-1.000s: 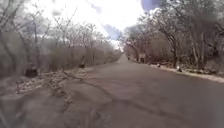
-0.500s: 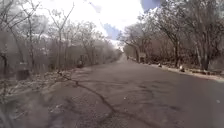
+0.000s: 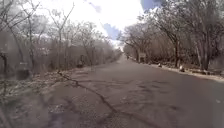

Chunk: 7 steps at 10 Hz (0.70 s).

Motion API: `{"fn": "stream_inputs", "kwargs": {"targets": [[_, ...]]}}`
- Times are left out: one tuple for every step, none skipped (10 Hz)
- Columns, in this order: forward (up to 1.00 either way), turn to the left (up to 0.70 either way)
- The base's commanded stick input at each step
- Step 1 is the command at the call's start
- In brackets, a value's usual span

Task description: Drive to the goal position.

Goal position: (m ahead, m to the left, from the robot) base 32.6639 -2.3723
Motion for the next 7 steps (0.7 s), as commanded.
{"fn": "stream_inputs", "kwargs": {"targets": [[0.68, 0.00], [0.68, 0.00], [0.68, 0.00], [0.68, 0.00], [0.68, 0.00], [0.68, 0.00], [0.68, 0.00]]}}
